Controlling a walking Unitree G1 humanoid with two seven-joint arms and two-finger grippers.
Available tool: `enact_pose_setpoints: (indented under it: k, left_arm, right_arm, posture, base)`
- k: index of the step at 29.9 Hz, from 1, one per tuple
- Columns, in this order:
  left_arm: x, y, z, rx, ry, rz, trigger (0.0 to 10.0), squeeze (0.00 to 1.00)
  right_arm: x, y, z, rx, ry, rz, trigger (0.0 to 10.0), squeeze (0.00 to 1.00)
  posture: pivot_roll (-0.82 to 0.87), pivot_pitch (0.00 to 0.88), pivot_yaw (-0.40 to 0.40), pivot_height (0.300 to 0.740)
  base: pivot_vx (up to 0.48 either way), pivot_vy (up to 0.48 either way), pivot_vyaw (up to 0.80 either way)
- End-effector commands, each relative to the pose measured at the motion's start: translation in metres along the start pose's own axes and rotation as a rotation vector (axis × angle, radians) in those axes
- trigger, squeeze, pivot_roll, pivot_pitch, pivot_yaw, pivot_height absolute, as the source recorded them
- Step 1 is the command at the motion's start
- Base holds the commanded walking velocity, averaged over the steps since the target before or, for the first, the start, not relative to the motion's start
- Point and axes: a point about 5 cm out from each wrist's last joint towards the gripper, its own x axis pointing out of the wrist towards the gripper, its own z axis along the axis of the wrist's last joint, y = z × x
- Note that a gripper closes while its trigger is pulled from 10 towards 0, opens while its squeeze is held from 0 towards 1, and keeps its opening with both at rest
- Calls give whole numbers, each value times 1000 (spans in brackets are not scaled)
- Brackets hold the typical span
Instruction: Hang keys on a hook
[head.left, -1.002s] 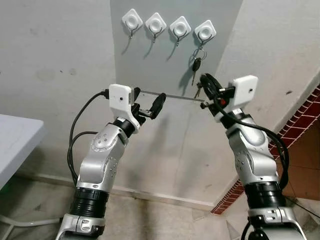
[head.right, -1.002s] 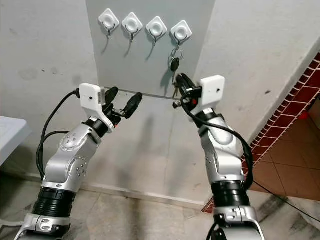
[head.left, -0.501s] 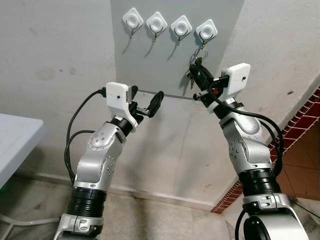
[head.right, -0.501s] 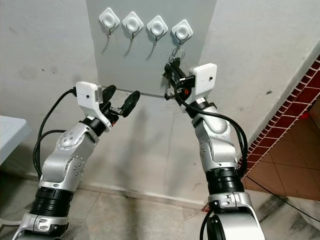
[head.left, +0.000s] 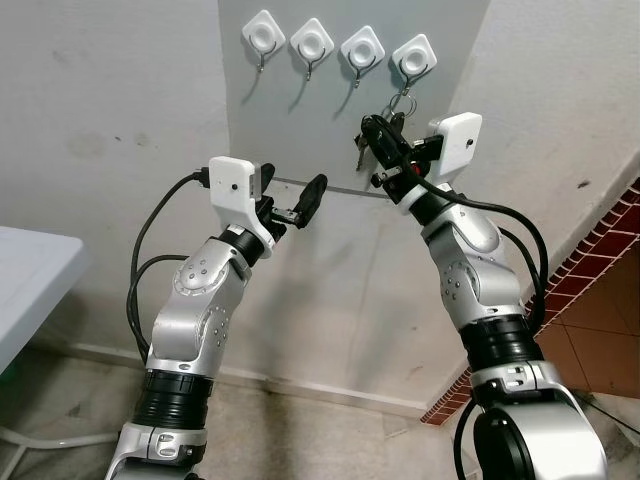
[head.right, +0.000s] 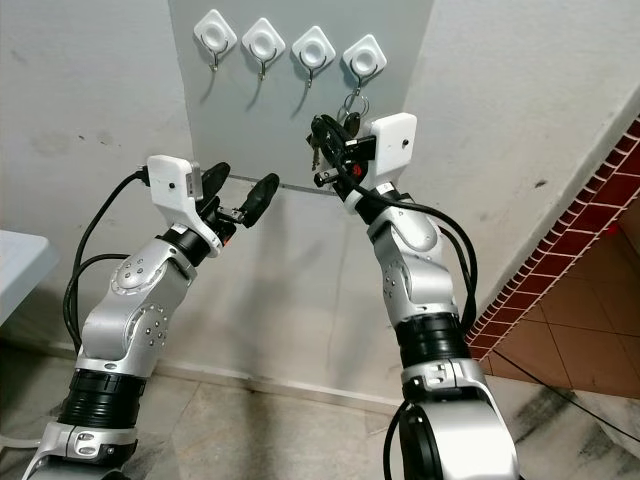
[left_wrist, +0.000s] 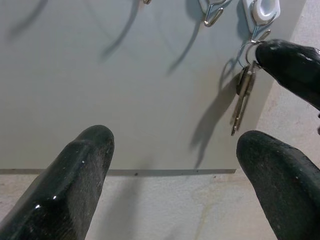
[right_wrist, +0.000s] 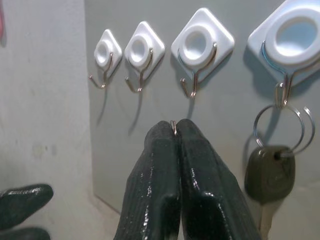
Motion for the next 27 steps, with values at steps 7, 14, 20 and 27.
enact_pose_setpoints:
  k: [7, 14, 20, 27]
  left_arm:
    - [5, -3, 7, -1, -17, -12, 10000, 0]
    - [5, -3, 8, -4, -19, -10, 10000, 0]
    - [4, -2, 7, -8, -20, -6, 10000, 0]
    - [3, -2, 8, -11, -21, -1, 10000, 0]
  right_arm:
    - [19, -1, 13, 32, -52, -11, 10000, 0]
    - [28, -5, 20, 46, -83, -44, 10000, 0]
    - [34, -5, 25, 68, -97, -50, 10000, 0]
    - [39, -5, 26, 52, -96, -46, 10000, 0]
  posture:
    - [18, 4, -83, 740]
    - [21, 7, -85, 740]
    - [24, 12, -89, 740]
    - [29, 14, -94, 740]
  base:
    - [0, 0, 0]
    - [0, 0, 0]
    - [0, 0, 0]
    - [0, 0, 0]
